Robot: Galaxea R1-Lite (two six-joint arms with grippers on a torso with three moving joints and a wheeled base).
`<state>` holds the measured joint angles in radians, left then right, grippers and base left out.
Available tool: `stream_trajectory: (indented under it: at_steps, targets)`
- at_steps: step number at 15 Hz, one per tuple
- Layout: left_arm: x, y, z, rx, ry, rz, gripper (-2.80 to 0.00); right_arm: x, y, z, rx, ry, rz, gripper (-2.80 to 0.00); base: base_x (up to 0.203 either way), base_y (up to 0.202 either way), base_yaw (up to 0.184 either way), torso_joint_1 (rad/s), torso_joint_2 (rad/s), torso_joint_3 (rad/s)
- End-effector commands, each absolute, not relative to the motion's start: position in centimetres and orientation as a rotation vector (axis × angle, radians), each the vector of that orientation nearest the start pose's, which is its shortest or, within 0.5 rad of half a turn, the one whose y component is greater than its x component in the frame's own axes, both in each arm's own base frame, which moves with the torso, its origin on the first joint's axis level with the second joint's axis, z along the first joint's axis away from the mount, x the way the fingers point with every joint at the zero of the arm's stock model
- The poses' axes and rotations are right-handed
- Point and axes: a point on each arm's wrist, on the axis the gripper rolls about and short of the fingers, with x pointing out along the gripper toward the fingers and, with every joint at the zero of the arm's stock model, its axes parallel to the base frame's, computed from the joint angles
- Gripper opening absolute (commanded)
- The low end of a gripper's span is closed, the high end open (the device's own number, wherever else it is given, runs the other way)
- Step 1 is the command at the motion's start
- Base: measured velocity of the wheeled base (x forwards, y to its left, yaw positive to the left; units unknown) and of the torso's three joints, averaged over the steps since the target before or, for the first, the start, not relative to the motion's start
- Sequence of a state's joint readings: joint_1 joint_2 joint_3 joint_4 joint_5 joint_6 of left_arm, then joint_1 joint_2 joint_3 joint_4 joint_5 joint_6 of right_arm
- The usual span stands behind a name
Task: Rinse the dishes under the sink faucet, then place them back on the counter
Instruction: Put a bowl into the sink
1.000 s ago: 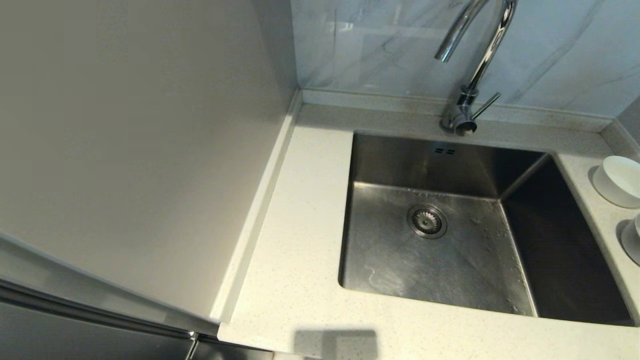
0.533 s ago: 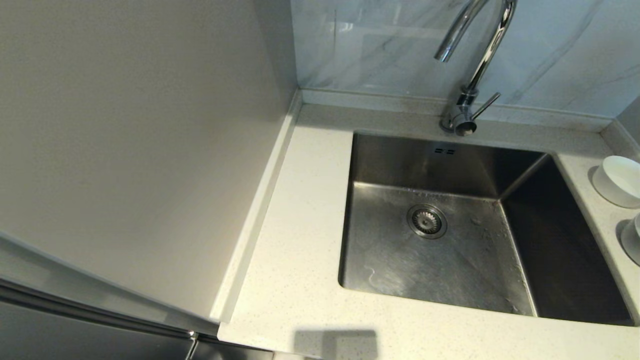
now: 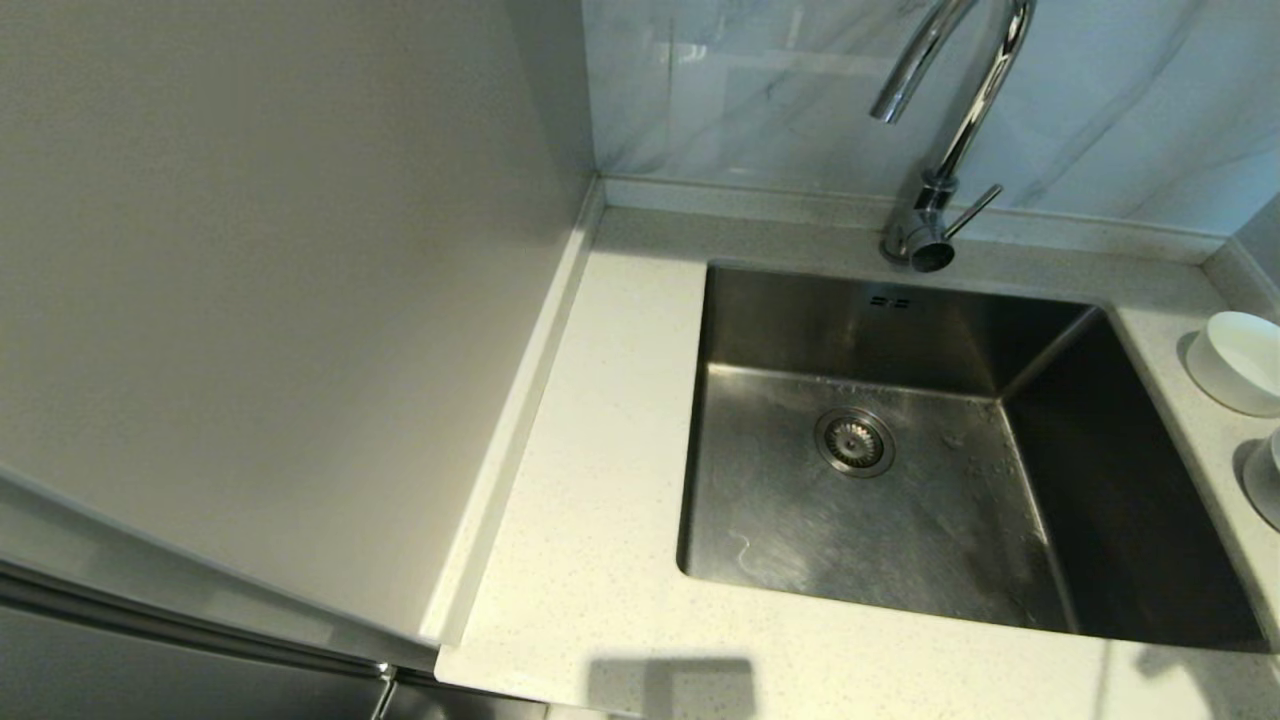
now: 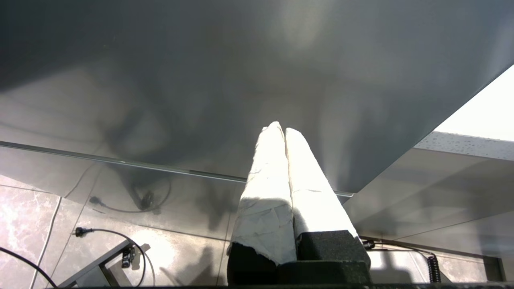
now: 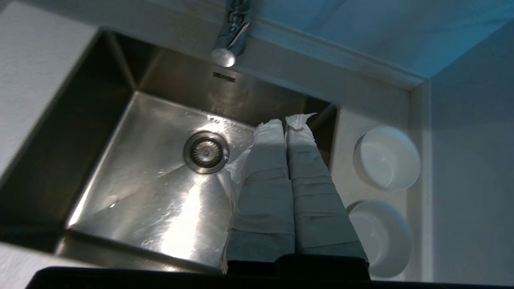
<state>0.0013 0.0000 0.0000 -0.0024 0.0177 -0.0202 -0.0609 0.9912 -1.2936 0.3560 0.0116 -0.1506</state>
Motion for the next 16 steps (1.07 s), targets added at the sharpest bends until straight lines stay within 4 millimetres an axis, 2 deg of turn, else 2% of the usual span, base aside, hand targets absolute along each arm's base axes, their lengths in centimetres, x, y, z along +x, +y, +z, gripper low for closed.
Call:
stream_trajectory:
  at_steps: [1,2,4,5,10,16]
  targets:
    - [-2.3,0.0,7.6,-0.022,-0.006,0.020,-2.80,18.1,-1.7,38.5,-0.163,0.253,-0.062,-2.80,0.000,0.000,0.000,0.000,0.00,0.000]
    - [-2.3,0.0,7.6,-0.020,-0.006,0.020,-2.80,20.2,-2.3,38.4,-0.178,0.315,-0.074,-2.80,0.000,0.000,0.000,0.000,0.00,0.000]
    - [-2.3,0.0,7.6,-0.022,-0.006,0.020,-2.80,23.2,-4.8,36.5,-0.243,0.474,-0.117,-2.80,0.000,0.000,0.000,0.000,0.00,0.000]
    - [-2.3,0.0,7.6,-0.022,-0.006,0.020,-2.80,24.0,-5.8,35.6,-0.285,0.531,-0.121,0.00,0.000,0.000,0.000,0.000,0.00,0.000]
    - [-2.3,0.0,7.6,-0.022,-0.006,0.020,-2.80,25.7,-9.1,33.0,-0.293,0.714,-0.148,0.00,0.000,0.000,0.000,0.000,0.00,0.000]
    - [-2.3,0.0,7.6,-0.022,-0.006,0.020,-2.80,29.7,-13.5,30.4,-0.252,0.785,-0.222,0.00,0.000,0.000,0.000,0.000,0.00,0.000]
